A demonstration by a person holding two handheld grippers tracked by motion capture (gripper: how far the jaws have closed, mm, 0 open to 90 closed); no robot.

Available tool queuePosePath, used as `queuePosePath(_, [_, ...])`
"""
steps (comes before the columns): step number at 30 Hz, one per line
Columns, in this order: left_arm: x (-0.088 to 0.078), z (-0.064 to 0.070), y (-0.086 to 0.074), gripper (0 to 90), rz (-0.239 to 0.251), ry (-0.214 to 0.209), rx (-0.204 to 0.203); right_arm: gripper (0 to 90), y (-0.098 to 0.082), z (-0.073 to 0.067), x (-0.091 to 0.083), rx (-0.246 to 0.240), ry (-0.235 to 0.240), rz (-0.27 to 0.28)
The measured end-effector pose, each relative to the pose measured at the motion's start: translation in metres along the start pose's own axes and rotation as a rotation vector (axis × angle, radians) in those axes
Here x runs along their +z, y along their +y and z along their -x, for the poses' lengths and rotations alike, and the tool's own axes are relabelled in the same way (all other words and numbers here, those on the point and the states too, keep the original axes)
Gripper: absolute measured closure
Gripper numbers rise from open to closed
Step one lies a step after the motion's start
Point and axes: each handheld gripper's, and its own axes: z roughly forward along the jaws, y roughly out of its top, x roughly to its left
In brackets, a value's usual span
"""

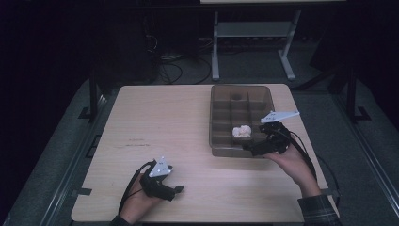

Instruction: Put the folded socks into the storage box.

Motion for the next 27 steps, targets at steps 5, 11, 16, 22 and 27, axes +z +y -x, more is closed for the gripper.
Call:
queuePosePath(5, [0.000, 0.000, 0.000, 13.4, 0.001, -0.001, -0.001, 1.3, -0.009, -0.011, -0.004, -0.019, 0.015, 0.013])
queuePosePath(11, [0.000, 0.000, 0.000, 13.4, 0.001, -0.001, -0.002, 1.4, -0.020, -0.020, -0.005, -0.036, 0.010, 0.024])
queuePosePath(16, [0.000, 0.000, 0.000, 13.4, 0.004, -0.001, -0.005, 1.4, -0.029, -0.027, -0.006, -0.042, 0.016, 0.029])
queuePosePath(22, [0.000, 0.000, 0.000, 13.4, 0.004, -0.001, -0.005, 1.4, -0.040, -0.036, -0.004, -0.050, 0.022, 0.034])
queuePosePath(27, [0.000, 0.001, 0.000, 13.4, 0.003, -0.002, -0.004, 1.4, -0.052, -0.040, 0.000, -0.053, 0.032, 0.016])
